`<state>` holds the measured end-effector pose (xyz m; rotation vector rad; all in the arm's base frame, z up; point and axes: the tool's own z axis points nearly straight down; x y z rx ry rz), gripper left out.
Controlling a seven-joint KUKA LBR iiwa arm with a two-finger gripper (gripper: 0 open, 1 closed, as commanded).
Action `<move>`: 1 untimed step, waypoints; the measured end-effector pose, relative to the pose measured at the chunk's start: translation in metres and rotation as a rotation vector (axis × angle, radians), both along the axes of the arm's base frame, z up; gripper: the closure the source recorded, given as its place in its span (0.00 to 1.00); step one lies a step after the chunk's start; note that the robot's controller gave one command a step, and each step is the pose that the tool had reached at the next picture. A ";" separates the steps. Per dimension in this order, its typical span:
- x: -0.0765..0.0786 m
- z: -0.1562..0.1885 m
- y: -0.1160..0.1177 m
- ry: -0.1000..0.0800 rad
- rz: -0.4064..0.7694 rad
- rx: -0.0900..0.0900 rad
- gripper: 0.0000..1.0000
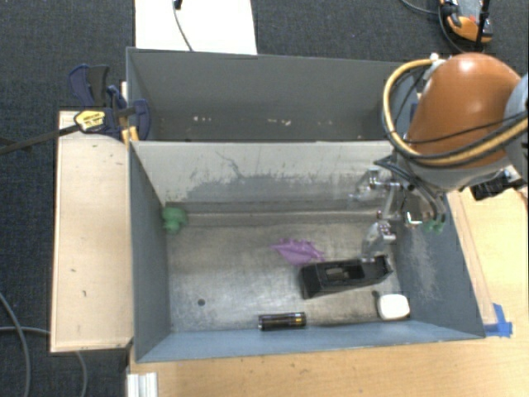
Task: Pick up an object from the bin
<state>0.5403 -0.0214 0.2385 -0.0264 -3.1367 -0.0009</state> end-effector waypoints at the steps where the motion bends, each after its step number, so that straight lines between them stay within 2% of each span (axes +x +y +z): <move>1: 0.001 0.004 0.000 -0.008 0.001 0.000 0.00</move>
Offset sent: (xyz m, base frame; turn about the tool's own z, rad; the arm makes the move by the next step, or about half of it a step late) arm -0.0469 -0.0463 -0.1685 -0.2027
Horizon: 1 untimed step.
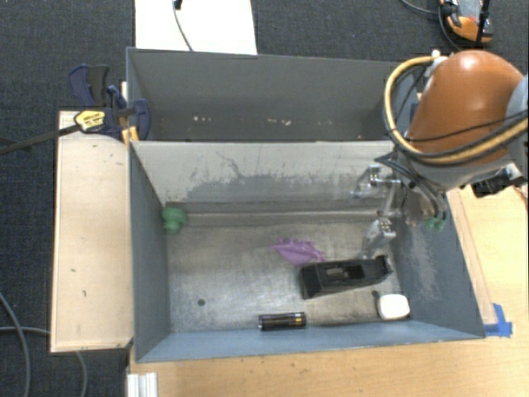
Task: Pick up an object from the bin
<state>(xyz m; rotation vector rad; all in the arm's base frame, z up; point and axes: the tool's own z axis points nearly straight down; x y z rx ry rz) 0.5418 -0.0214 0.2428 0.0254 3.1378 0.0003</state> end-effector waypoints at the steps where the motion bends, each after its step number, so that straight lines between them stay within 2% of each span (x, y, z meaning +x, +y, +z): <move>1: -0.018 -0.067 -0.018 -0.004 0.091 -0.001 0.00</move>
Offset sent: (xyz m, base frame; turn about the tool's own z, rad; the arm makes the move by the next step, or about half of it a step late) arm -0.0383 -0.0436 -0.0828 -0.2046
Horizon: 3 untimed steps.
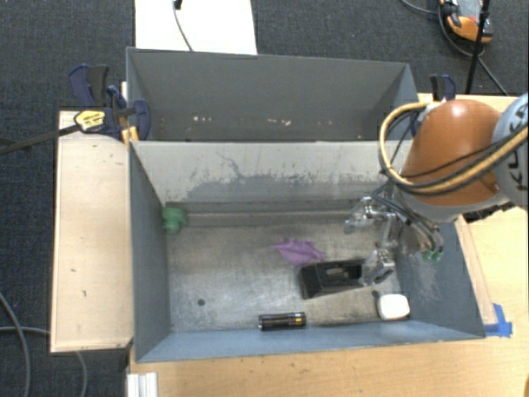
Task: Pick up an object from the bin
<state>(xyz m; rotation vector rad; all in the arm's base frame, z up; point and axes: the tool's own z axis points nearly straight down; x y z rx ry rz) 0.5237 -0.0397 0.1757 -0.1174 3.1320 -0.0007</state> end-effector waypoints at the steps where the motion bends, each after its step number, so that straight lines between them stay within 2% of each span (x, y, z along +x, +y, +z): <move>1: -0.021 -0.017 -0.025 0.008 0.113 0.001 0.00; 2: -0.024 -0.046 -0.022 0.009 0.042 0.001 0.00; 3: -0.009 -0.105 -0.025 0.003 0.045 0.000 0.00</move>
Offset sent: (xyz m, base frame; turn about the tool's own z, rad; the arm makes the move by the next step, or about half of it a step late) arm -0.0240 -0.0223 -0.0447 -0.0432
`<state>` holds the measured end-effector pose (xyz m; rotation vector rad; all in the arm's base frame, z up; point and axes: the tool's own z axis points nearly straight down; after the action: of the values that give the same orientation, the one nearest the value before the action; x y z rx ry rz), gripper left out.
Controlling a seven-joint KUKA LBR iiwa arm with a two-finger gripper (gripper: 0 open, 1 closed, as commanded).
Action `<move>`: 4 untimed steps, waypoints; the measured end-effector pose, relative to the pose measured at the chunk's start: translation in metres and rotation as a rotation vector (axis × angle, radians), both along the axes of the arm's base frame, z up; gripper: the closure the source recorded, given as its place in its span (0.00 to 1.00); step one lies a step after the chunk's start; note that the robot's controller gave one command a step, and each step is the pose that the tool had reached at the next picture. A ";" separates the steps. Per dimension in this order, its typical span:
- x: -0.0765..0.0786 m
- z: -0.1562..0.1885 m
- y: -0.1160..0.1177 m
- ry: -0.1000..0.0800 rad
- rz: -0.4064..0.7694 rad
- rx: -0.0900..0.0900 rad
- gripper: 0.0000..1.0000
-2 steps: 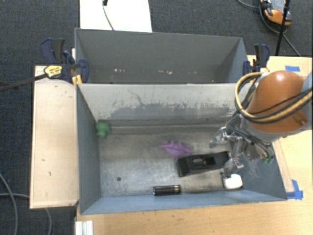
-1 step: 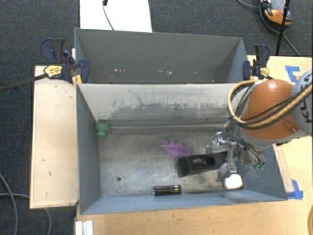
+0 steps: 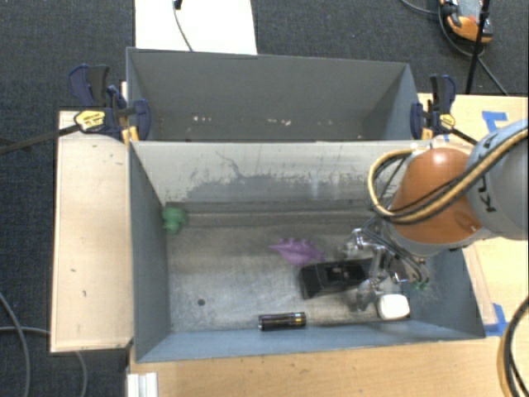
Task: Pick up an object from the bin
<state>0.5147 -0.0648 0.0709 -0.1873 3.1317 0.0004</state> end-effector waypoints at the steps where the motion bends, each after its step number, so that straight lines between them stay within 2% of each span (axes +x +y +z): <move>1: 0.005 0.000 0.003 0.010 -0.156 -0.002 1.00; 4: 0.004 0.008 0.004 0.006 -0.155 0.000 1.00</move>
Offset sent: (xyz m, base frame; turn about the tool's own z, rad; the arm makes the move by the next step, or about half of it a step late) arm 0.0000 0.0000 0.0000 0.0000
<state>0.5189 -0.0604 0.0791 0.0556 3.1432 0.0006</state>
